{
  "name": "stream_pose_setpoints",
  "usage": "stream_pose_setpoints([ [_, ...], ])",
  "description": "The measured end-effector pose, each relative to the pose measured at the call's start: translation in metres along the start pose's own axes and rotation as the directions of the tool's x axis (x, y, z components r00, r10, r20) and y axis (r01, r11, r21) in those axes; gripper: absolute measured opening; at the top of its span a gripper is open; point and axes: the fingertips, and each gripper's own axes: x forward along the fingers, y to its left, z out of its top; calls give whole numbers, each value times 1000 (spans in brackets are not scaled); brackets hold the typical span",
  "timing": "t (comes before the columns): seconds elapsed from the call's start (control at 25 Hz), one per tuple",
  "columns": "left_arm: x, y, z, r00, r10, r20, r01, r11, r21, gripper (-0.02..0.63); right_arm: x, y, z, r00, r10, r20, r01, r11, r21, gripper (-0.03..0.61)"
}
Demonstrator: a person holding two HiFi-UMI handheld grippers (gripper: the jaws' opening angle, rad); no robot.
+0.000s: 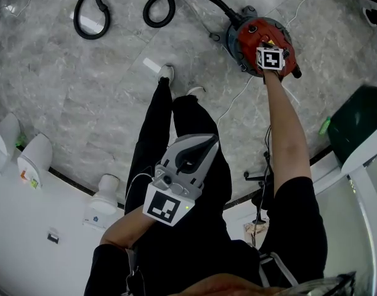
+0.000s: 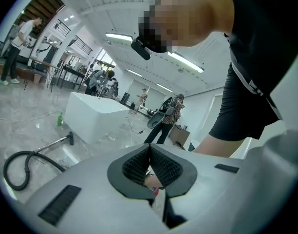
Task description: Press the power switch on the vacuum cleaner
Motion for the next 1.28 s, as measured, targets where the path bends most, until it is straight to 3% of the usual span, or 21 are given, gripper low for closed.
stream_pose_setpoints([
  [0.28, 7, 4, -7, 1000, 0, -12, 0, 1000, -13, 20, 11, 5, -6, 999, 4, -40, -3, 1000, 19, 18],
  [0.56, 10, 6, -14, 1000, -6, -20, 6, 1000, -22, 20, 9, 5, -3, 998, -53, 15, 53, 998, 35, 18],
  [0.84, 12, -3, -16, 999, -35, -35, 35, 999, -11, 20, 8, 6, -4, 1000, -20, 8, 20, 999, 40, 18],
  [1.04, 9, -8, -19, 998, -37, -48, 36, 999, -9, 20, 3, 2, -1, 998, -11, 54, 7, 997, 76, 18],
  [1.28, 9, -11, -22, 997, -40, -64, 41, 999, 12, 20, -22, 8, 12, 996, -1, 90, -3, 999, 44, 18],
])
